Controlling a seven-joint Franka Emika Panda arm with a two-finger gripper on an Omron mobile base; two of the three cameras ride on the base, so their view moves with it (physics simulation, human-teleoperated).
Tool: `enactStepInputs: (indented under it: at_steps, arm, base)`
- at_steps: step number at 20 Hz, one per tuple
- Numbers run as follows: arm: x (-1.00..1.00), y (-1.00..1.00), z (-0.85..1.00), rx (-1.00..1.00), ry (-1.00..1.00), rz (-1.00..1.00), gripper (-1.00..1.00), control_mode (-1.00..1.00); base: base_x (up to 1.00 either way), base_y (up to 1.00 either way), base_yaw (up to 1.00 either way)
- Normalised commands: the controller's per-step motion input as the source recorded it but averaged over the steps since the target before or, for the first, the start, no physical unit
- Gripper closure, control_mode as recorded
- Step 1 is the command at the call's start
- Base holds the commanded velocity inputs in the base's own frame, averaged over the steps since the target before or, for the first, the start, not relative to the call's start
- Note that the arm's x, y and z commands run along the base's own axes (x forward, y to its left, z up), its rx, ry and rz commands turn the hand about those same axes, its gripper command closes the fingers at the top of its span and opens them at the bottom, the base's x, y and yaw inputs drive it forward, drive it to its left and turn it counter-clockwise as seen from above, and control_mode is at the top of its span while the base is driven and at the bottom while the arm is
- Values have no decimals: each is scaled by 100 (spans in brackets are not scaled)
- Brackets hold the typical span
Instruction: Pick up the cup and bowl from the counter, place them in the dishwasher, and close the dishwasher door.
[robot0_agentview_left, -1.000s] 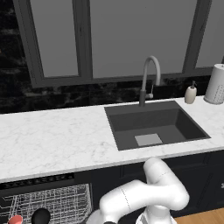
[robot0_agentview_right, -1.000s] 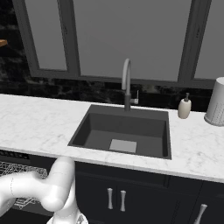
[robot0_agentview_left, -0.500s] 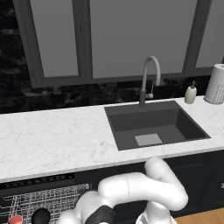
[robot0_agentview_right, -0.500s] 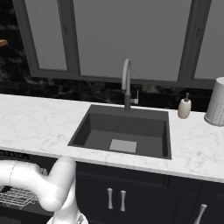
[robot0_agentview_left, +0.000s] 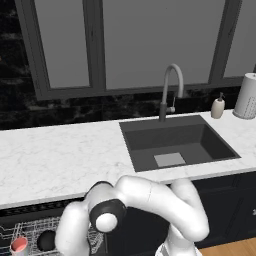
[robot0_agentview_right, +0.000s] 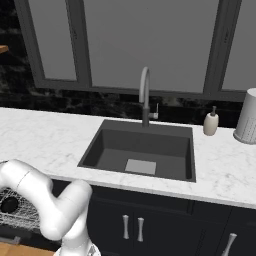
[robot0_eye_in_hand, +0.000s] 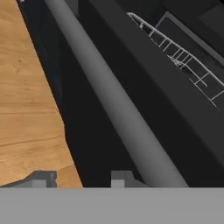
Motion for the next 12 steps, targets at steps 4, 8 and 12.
enactStepInputs:
  at_steps: [4, 8, 12]
  arm:
    - [57, -57, 0, 8, -39, -15, -100, -100]
    - [64, -46, 0, 5, -43, -19, -100, -100]
    - [55, -40, 0, 5, -44, -26, -100, -100]
  base:
    - [0, 0, 0]
    - [0, 0, 0]
    - [0, 0, 0]
